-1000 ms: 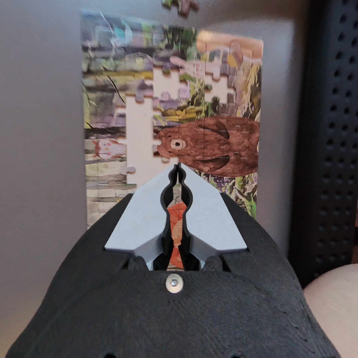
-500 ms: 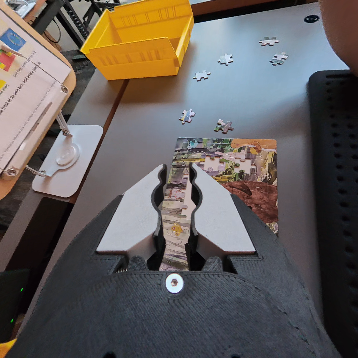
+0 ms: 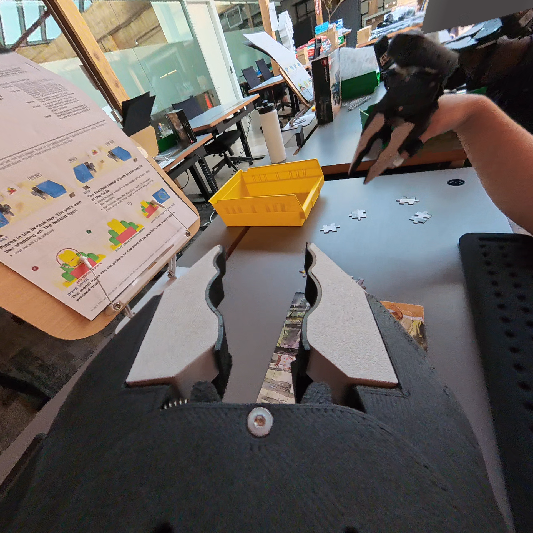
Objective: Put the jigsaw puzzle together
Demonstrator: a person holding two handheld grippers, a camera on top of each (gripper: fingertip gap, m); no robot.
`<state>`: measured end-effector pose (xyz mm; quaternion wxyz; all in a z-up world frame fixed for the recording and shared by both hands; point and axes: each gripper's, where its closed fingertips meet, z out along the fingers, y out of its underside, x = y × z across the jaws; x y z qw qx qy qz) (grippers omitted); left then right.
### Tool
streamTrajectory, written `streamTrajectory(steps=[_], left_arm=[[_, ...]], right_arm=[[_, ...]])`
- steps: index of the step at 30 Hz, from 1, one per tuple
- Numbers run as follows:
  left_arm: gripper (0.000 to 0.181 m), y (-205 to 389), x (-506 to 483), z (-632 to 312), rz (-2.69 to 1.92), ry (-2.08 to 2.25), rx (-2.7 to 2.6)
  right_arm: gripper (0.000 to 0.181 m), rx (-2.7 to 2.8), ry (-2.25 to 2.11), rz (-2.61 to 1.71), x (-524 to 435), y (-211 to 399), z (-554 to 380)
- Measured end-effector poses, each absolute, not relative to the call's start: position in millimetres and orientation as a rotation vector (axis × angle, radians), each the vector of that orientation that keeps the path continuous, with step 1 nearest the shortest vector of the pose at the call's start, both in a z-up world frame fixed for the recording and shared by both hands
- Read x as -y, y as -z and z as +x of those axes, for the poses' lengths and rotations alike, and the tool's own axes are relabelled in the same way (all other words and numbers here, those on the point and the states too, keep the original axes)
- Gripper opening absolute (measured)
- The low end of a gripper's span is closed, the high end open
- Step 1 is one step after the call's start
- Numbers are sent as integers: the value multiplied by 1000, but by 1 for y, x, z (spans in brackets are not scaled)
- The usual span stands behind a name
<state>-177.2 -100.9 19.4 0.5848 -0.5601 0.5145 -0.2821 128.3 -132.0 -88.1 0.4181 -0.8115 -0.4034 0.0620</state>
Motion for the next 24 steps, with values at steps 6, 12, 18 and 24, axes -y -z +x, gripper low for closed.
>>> streamTrajectory(steps=[6,12,18,24], left_arm=[[57,-35,109,-187,-1270,702,-1162],[57,-36,115,-190,-1259,686,-1190],[67,-33,111,-191,-1283,673,-1190],[64,-33,114,-192,-1274,676,-1200]], right_arm=[[29,1280,-297,-2155,150,171,60],[36,1422,-402,-2093,144,215,26],[36,1392,-453,-2005,134,223,17],[37,1385,-472,-2039,132,237,17]])
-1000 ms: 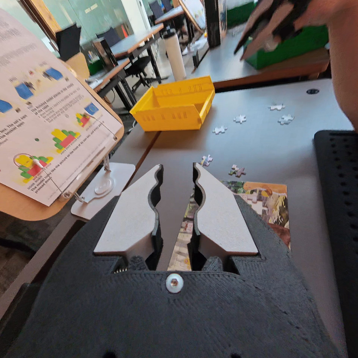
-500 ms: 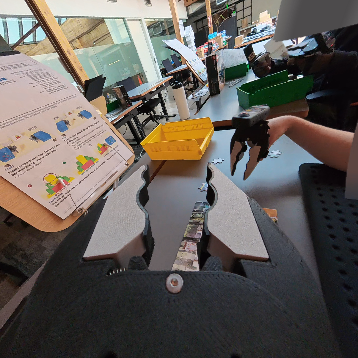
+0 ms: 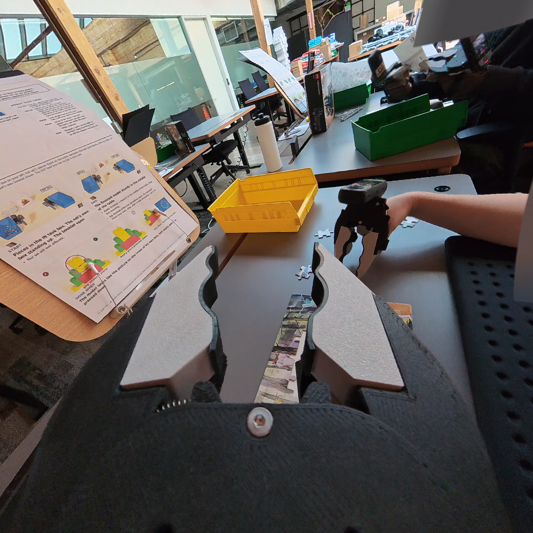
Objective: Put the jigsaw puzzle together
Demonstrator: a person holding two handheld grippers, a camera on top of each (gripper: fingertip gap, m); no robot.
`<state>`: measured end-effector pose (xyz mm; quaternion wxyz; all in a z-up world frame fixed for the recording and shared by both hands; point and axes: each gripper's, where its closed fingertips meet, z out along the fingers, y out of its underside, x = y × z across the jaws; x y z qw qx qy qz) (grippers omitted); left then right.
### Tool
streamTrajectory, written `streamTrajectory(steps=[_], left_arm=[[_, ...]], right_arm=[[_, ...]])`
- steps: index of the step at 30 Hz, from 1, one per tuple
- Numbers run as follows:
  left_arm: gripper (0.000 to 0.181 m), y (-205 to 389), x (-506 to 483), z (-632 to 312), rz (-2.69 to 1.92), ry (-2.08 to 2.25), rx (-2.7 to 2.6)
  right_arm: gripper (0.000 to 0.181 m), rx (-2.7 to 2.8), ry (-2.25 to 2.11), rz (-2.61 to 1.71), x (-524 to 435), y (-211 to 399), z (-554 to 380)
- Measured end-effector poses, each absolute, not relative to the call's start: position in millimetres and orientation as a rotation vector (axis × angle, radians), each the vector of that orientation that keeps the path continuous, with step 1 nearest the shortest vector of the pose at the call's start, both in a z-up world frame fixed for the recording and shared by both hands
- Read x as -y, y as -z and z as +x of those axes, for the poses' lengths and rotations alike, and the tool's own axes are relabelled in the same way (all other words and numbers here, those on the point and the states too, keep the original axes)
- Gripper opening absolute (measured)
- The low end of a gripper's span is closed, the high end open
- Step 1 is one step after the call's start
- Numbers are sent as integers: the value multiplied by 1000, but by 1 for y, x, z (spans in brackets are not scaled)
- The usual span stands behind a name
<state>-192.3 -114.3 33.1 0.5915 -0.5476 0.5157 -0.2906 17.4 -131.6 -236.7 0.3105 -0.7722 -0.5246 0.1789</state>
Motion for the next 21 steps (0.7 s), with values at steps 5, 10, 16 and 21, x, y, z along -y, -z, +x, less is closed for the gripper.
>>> streamTrajectory(steps=[5,10,16,21], left_arm=[[65,-34,114,-194,-1273,678,-1192],[65,-32,113,-193,-1283,672,-1200],[65,-29,114,-192,-1287,657,-1220],[65,-28,113,-192,-1293,655,-1224]], right_arm=[[35,1386,-461,-2067,131,242,17],[29,1361,-528,-2099,133,243,17],[28,1371,-516,-2085,133,239,19],[28,1400,-568,-1941,149,197,-17]])
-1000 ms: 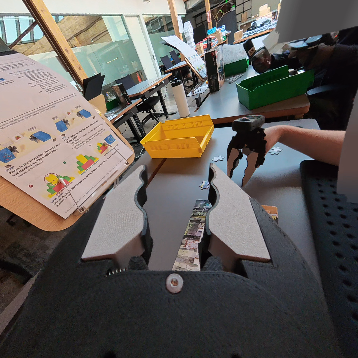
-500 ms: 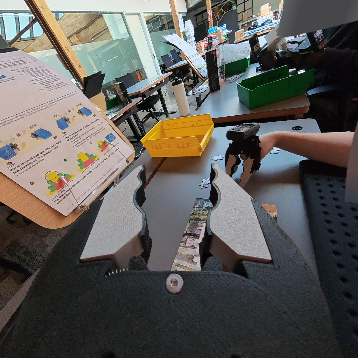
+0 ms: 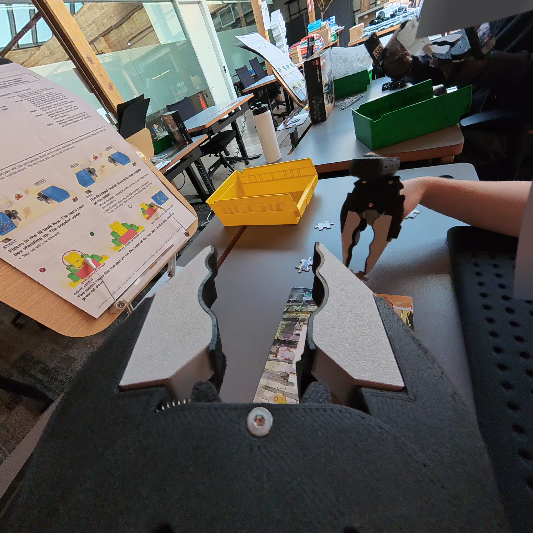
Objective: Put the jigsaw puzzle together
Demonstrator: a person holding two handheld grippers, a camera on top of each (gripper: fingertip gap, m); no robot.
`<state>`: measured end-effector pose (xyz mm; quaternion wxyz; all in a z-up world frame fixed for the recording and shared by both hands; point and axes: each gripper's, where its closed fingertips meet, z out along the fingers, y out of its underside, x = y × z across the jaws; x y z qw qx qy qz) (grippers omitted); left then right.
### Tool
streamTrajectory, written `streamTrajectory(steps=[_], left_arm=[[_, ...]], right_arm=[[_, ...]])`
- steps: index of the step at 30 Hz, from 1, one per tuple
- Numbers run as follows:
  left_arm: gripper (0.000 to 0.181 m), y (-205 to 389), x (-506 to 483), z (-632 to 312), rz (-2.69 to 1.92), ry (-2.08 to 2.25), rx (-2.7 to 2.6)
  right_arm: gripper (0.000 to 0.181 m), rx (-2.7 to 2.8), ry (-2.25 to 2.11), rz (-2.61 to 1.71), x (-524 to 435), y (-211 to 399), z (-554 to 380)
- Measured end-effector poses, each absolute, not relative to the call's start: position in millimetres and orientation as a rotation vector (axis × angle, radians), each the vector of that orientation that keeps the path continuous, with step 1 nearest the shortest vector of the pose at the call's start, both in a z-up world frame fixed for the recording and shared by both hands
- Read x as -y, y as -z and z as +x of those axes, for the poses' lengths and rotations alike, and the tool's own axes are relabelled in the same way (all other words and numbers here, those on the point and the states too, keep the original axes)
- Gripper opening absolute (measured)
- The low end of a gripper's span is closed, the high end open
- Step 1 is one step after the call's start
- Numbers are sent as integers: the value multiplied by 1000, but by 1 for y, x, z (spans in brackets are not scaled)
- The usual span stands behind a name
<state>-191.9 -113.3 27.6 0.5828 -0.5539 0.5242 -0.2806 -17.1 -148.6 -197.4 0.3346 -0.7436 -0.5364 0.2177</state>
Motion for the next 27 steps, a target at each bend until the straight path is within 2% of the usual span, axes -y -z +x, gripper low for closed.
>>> streamTrajectory(steps=[2,7,15,27], left_arm=[[64,-26,113,-190,-1298,655,-1230],[64,-15,113,-185,-1323,630,-1277],[63,18,115,-174,-1398,572,-1419],[64,31,119,-166,-1422,566,-1483]], right_arm=[[28,1487,-632,-1869,166,187,-51],[29,1678,-542,-1935,177,214,-85],[29,1738,-515,-1998,178,235,-86],[32,1744,-503,-1996,175,241,-84]])
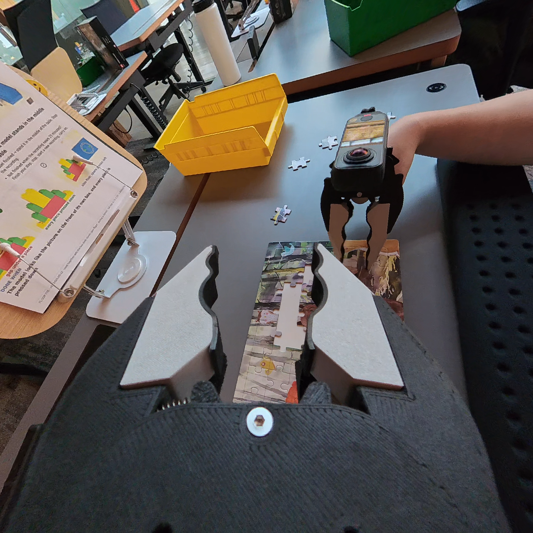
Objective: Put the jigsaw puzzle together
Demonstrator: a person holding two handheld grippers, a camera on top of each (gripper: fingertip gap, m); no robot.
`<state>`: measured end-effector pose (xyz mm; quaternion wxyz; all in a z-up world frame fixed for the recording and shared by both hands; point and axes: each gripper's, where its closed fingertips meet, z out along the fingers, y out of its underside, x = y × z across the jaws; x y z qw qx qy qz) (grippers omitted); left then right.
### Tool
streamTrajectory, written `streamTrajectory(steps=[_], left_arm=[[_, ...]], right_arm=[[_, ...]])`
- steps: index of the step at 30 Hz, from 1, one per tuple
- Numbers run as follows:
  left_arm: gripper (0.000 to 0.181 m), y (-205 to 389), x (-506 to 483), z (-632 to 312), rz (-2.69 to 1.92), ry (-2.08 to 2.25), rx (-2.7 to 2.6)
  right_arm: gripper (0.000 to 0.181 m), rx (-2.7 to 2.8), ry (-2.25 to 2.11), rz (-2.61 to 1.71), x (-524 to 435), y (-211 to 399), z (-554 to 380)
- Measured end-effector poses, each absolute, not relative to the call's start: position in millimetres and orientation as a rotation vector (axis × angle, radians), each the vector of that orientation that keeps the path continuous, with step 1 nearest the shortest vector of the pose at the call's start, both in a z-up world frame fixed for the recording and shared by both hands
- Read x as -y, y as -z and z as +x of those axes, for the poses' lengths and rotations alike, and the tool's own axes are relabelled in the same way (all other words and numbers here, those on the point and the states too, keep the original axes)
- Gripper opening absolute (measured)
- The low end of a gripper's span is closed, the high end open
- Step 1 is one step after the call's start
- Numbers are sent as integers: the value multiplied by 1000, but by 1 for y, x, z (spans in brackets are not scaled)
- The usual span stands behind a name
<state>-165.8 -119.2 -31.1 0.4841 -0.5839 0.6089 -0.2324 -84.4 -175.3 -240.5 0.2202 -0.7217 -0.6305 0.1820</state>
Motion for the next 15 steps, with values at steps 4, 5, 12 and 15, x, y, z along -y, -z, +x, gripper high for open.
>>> streamTrajectory(steps=[4,5,12,15], left_arm=[[64,35,118,-165,-1434,558,-1493],[64,35,118,-165,-1434,559,-1494],[64,37,118,-164,-1442,545,-1504],[64,36,118,-165,-1439,551,-1499]], right_arm=[[19,1682,-608,-1924,179,222,-94],[11,1684,-638,-1913,182,220,-97],[0,1741,-609,-1940,183,235,-100],[0,1752,-578,-1952,181,240,-99]])
